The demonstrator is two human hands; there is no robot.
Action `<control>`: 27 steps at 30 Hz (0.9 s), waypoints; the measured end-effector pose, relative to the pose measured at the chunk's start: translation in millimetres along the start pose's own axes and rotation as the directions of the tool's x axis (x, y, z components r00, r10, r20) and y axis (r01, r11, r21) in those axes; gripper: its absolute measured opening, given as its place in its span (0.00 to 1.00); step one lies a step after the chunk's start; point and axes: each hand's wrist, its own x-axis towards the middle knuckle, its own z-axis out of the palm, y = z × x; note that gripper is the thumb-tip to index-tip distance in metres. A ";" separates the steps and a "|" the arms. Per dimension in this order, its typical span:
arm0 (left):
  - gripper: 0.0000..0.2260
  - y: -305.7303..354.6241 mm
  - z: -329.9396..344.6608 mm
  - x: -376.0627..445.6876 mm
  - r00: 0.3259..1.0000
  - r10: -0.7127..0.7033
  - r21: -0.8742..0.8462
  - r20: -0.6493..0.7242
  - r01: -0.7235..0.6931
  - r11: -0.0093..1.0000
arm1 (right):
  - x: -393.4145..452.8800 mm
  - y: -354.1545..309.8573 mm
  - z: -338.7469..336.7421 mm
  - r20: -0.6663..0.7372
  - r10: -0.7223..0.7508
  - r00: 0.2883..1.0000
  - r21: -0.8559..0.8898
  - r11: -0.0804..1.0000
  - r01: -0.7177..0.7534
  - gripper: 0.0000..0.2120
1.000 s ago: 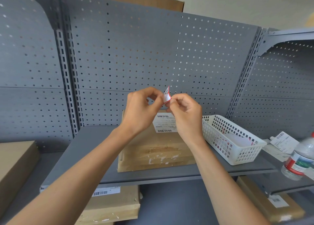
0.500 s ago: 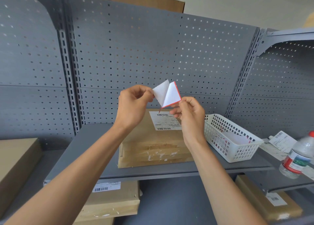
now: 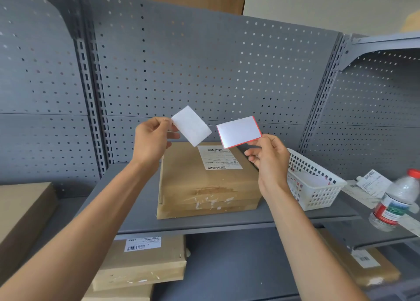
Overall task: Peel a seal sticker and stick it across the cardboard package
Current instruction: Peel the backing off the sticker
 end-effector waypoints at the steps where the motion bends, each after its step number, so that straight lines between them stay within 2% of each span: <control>1: 0.10 -0.8 -2.2 0.8 1.000 -0.003 0.009 0.004 0.003 1.000 | 0.4 -0.8 -1.9 -0.001 -0.005 1.000 -0.009 1.000 0.005 0.07; 10: 0.12 -6.4 -8.8 -0.1 0.998 0.006 0.102 0.062 -0.012 0.995 | 4.9 -1.7 -11.9 -0.017 -0.027 0.999 -0.051 0.998 0.026 0.07; 21: 0.10 -9.7 -21.9 7.9 0.982 0.122 0.264 0.146 -0.157 0.952 | 28.4 -31.5 -24.0 -0.040 -0.120 0.992 -0.083 0.990 0.117 0.08; 27: 0.09 -10.3 -22.4 6.2 0.952 0.220 0.375 0.212 -0.287 0.882 | 38.2 -45.4 -29.5 -0.052 -0.154 0.987 -0.089 0.985 0.149 0.08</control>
